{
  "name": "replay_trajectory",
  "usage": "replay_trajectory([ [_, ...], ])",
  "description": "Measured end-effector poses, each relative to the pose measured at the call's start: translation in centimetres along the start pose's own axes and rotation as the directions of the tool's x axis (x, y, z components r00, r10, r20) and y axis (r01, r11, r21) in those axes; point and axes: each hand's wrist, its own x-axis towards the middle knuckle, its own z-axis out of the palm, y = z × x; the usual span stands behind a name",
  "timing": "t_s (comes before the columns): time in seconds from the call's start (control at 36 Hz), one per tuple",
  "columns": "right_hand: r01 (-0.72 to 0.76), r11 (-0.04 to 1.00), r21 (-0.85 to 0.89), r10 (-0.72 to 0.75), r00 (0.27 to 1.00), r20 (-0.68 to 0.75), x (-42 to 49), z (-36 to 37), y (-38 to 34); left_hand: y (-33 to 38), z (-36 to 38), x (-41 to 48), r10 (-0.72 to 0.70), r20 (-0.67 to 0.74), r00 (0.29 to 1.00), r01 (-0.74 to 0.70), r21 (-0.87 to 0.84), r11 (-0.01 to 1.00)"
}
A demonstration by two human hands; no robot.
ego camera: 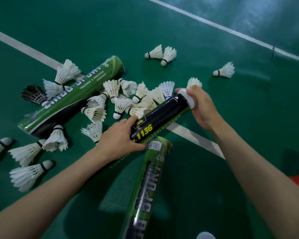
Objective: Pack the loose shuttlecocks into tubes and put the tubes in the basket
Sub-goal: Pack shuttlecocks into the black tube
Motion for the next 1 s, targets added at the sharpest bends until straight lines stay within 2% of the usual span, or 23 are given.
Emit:
replay_trajectory([
  [0.06, 0.001, 1.000, -0.018, 0.000, 1.000, 0.012, -0.4, -0.1, -0.1, -0.2, 0.0, -0.3, 0.019, 0.000, 1.000, -0.019, -0.038, 0.999],
  [0.17, 0.027, 0.981, -0.191, -0.027, 1.000, 0.002, -0.9, 0.0, 0.4, 0.0, 0.1, -0.7, 0.074, -0.020, 0.997, -0.075, -0.074, 0.994],
  [0.31, 0.060, 0.968, -0.243, -0.063, 0.998, -0.005, -2.1, 0.3, 0.2, -0.5, 0.1, -0.8, 0.087, -0.053, 0.995, -0.093, -0.105, 0.990],
  [0.44, -0.007, 0.997, -0.072, 0.009, 1.000, 0.029, -2.4, 0.1, -0.3, -1.0, 0.5, -1.0, 0.098, -0.078, 0.992, -0.103, -0.061, 0.993],
  [0.58, -0.083, 0.992, -0.099, 0.098, 0.983, 0.154, -2.7, -0.6, 0.2, -1.3, 0.3, -1.1, 0.122, -0.062, 0.991, -0.123, -0.013, 0.992],
  [0.67, -0.199, 0.977, 0.071, 0.178, 0.956, 0.232, -3.0, -1.4, 0.5, -1.5, 0.1, -1.2, 0.137, -0.068, 0.988, -0.134, 0.045, 0.990],
  [0.69, -0.211, 0.975, 0.073, 0.188, 0.952, 0.240, -3.1, -1.4, 0.5, -1.4, 0.1, -1.3, 0.135, -0.066, 0.989, -0.132, 0.053, 0.990],
  [0.75, -0.189, 0.982, -0.008, 0.187, 0.959, 0.215, -3.2, -1.1, 0.4, -1.2, 0.2, -1.4, 0.121, -0.067, 0.990, -0.118, 0.042, 0.992],
  [0.86, -0.074, 0.947, -0.313, 0.115, 0.987, 0.114, -2.9, 0.3, -0.1, -0.8, 0.3, -1.5, 0.112, -0.089, 0.990, -0.111, 0.015, 0.994],
  [1.0, -0.050, 0.909, -0.413, 0.099, 0.990, 0.098, -2.8, 0.9, 0.3, -0.9, -0.2, -1.5, 0.140, -0.106, 0.984, -0.128, 0.112, 0.985],
])
